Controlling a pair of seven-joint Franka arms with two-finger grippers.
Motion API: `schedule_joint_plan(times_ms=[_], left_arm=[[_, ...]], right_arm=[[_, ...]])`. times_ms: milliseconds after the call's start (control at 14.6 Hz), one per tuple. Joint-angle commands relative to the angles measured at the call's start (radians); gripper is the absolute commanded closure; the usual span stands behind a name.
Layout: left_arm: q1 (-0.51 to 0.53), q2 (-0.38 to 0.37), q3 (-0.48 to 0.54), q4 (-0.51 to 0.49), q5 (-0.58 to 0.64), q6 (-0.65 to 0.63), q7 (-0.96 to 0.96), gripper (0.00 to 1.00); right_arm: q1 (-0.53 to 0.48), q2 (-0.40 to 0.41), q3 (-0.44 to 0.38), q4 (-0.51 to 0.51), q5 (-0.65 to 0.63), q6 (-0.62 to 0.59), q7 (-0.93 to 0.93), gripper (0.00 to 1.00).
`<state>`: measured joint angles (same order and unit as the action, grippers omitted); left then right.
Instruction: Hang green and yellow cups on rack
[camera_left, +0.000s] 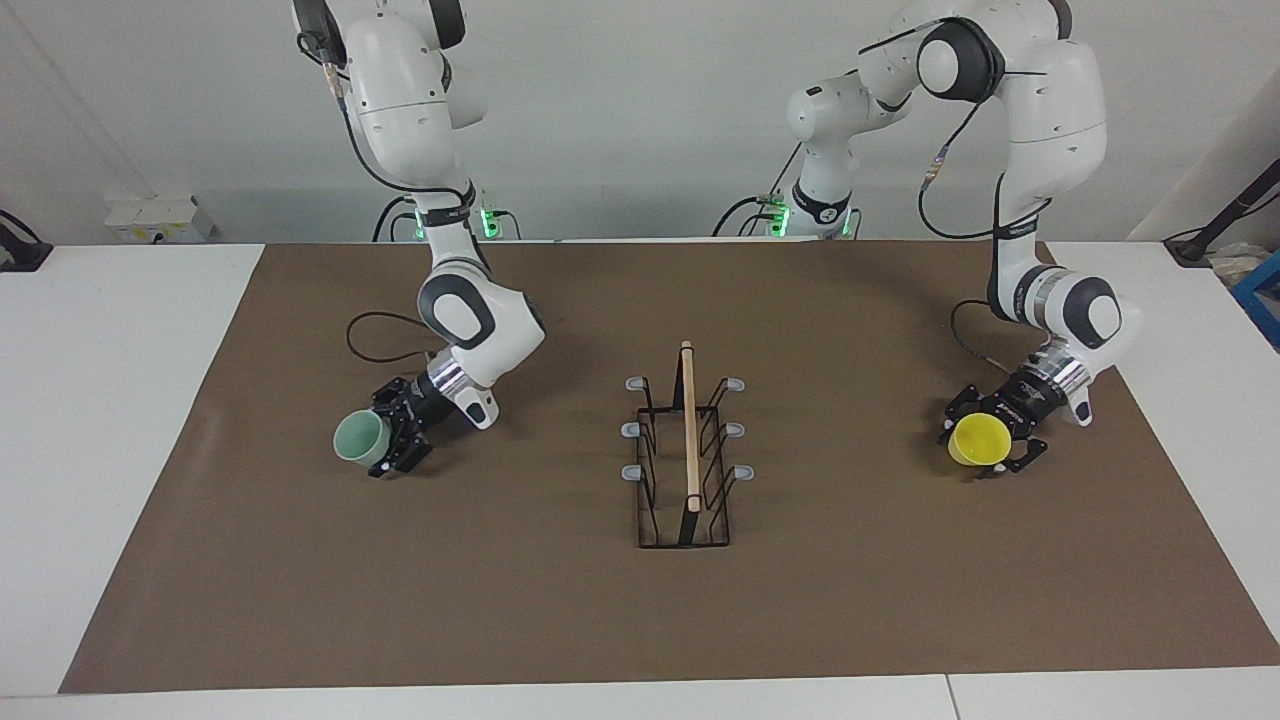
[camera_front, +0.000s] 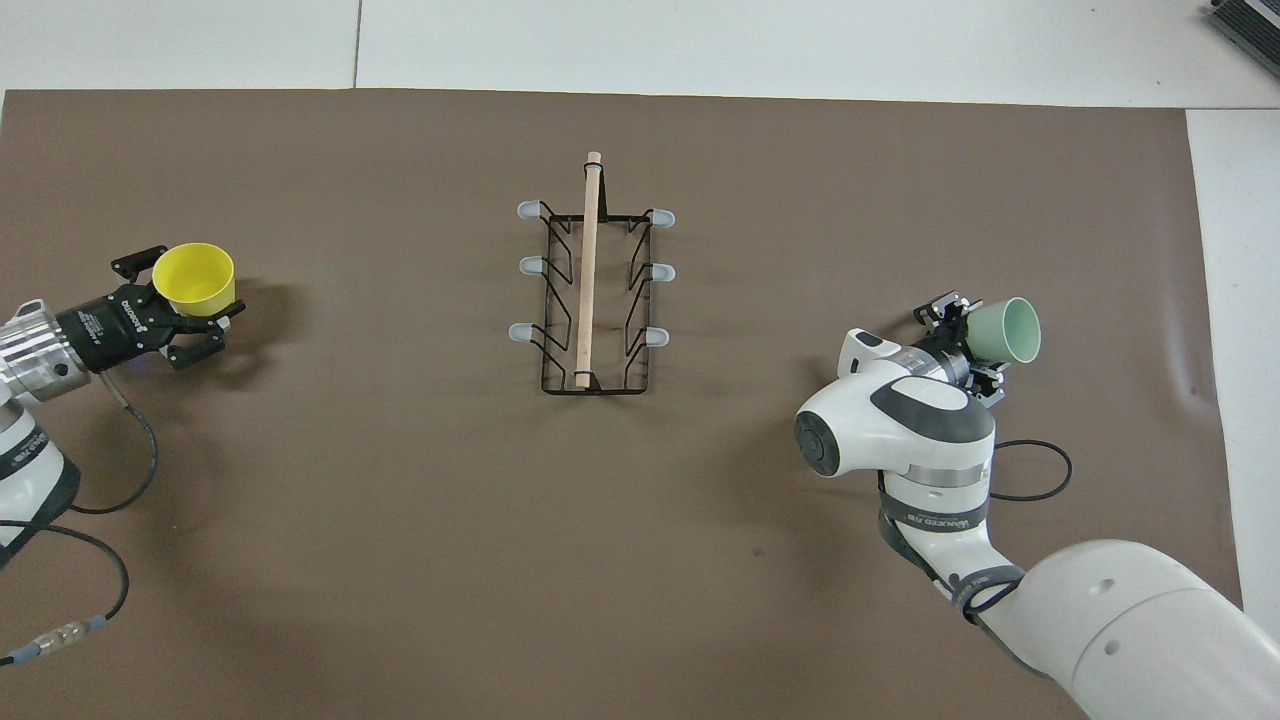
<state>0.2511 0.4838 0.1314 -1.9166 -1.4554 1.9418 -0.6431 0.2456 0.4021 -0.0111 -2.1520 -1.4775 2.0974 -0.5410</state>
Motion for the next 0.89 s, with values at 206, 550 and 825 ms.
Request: schedule_joint_plan(times_ms=[206,550,825], left_arm=[[-0.125,-0.188,0.014,0.011,0.251,0.143,-0.001,1.0],[-0.257,-0.324,0.014,0.005,0.577,0.212,-0.047,1.0],[-0.372,-0.393,0.014,0.008,0.912,0.246,-0.101,1.0]], right_arm=[[-0.002,-0.009,0.005,-0.011,-0.032,-0.014,0.033,1.0],[0.004,-0.048,0.007,0.018,0.054,-0.046,-0.006,1.0],[-0.046,-0.118,0.01,0.06,0.254,-0.002,-0.125,1.0]])
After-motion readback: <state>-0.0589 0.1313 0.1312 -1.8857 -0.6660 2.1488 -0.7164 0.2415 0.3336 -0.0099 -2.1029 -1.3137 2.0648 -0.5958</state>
